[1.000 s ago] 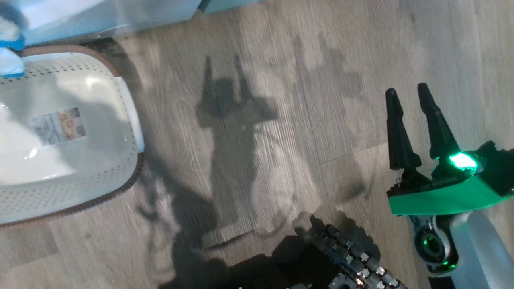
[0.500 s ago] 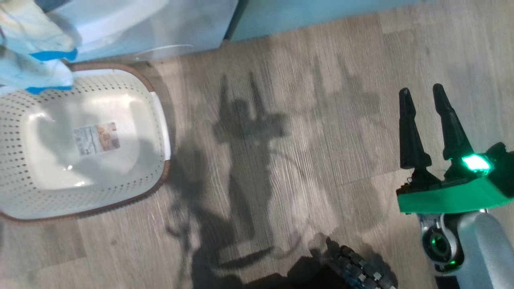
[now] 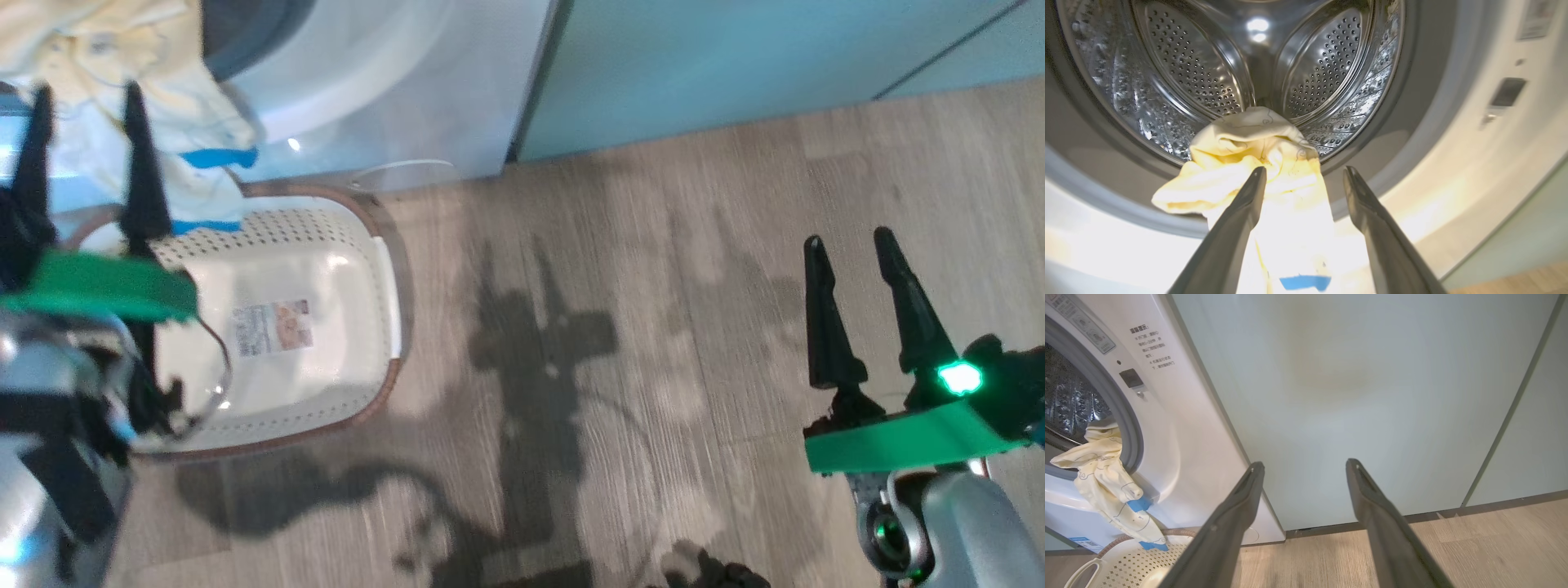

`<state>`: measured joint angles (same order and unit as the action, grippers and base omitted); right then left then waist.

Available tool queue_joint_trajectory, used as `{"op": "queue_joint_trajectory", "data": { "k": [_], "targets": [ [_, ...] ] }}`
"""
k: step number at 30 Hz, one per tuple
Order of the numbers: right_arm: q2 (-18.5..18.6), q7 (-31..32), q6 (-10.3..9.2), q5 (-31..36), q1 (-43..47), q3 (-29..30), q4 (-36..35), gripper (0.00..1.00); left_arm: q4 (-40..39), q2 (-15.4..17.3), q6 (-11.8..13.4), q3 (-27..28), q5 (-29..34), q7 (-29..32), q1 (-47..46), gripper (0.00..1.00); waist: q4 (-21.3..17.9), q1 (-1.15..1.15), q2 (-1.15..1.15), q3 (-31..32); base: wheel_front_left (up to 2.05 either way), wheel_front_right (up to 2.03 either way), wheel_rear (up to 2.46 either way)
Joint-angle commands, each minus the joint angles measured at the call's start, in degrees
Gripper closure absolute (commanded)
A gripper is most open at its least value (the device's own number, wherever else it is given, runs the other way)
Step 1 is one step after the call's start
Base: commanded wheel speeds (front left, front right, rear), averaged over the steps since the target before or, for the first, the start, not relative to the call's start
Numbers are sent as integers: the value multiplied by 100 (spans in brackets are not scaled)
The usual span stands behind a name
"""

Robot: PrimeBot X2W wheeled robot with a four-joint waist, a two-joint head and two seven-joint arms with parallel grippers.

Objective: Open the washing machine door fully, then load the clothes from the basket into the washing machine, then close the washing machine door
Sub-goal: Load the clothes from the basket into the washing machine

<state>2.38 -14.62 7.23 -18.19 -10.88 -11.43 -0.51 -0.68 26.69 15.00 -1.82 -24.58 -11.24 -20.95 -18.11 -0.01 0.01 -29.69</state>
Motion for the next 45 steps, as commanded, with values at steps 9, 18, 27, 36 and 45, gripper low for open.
{"op": "queue_joint_trajectory", "data": {
  "k": [9,18,27,36,45],
  "targets": [
    [50,-38,25,428,346,-72,42,0,-1030,-451,470,-89,178,-131,1246,0,558,1,-1,755,0,0,0],
    [50,-38,25,642,545,-78,252,0,-1054,-827,461,-425,134,-240,1916,0,928,1,-1,1313,0,0,0],
    [50,-38,25,651,764,-99,358,0,-897,-1023,389,-569,80,-308,2279,0,1080,1,-1,1726,0,0,0],
    [50,-38,25,630,887,-151,385,0,-791,-1132,345,-630,33,-337,2444,0,1051,1,-1,1915,0,0,0],
    [50,-38,25,642,877,-168,358,0,-754,-1149,312,-664,37,-346,2379,0,1072,1,-1,1875,0,0,0]
  ]
}}
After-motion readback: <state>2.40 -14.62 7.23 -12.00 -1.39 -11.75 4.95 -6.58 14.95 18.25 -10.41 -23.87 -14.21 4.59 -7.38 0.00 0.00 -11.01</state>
